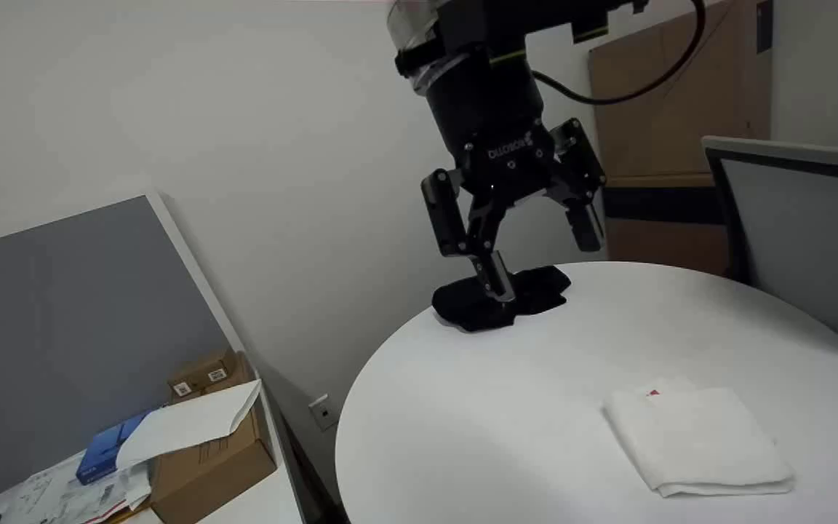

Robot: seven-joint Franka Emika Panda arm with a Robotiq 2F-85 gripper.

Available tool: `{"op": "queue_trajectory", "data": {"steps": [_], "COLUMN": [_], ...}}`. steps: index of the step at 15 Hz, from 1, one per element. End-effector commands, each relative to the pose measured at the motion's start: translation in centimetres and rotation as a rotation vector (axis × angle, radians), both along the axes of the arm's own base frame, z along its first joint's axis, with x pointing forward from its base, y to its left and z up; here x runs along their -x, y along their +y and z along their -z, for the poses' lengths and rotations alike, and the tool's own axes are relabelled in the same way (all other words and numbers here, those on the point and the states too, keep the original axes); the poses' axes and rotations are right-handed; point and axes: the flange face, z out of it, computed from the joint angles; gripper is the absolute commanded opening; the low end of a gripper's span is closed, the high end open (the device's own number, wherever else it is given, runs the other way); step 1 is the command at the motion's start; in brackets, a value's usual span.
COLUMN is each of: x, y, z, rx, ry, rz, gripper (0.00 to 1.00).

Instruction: Wipe the table top with the white towel

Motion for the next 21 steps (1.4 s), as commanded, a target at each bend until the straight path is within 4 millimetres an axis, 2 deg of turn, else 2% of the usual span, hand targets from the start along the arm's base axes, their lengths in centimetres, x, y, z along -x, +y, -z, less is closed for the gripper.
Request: {"op": "queue_trajectory", "data": {"steps": [1,5,7,10,13,17,21], "x": [0.0,-1.3,-2.5,-4.1,-4.8,-4.5,-4.0], "y": [0.0,-2.0,-4.3,-8.2,-10.4,-11.1,-11.2], "z": [0.0,0.6,1.0,0.5,0.8,3.6,7.8], "rx": [0.000,0.054,0.096,0.246,0.224,0.151,0.146], "ry": [0.000,-0.072,-0.103,-0.215,-0.253,-0.283,-0.306], "rz": [0.000,0.013,0.046,0.087,0.139,0.198,0.222], "gripper": [1.00,1.00,1.00,1.00,1.00,1.00,1.00]}}
